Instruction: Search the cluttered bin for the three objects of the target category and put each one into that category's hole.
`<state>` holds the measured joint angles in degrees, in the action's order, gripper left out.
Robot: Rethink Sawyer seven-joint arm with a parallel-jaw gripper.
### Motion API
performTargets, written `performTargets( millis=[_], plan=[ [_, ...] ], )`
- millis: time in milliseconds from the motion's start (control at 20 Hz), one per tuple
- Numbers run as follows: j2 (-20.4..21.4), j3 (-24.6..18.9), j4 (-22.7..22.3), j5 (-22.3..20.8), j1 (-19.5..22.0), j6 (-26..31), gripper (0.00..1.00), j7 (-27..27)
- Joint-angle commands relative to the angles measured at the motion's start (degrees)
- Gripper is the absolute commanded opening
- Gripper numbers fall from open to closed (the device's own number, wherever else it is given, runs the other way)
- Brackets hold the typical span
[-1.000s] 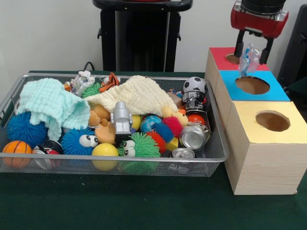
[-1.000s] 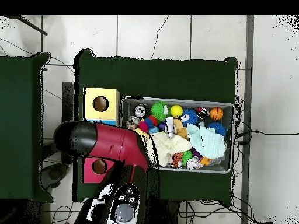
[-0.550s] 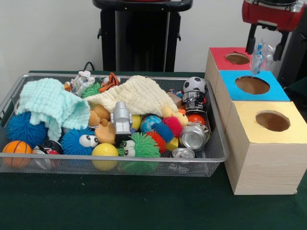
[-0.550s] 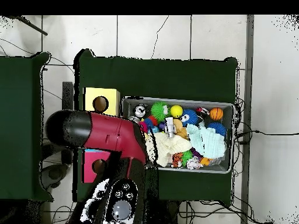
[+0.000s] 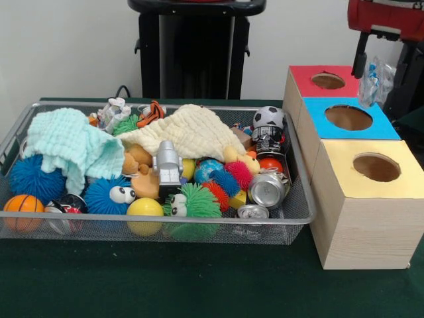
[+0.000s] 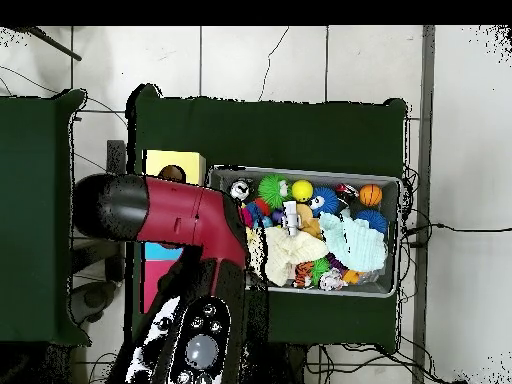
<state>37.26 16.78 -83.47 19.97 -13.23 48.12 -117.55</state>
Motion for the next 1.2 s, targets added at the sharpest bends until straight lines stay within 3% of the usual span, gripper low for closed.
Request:
performTargets(
  millis=[50,1200],
  plan=[
    [-1.8,-1.9,-3.3,-1.8,1.6,3.3,1.00,-9.2],
    [-0.3,-4.0,-15.1,-1.7,0.2,-9.1,1.00,-7.8]
  ],
)
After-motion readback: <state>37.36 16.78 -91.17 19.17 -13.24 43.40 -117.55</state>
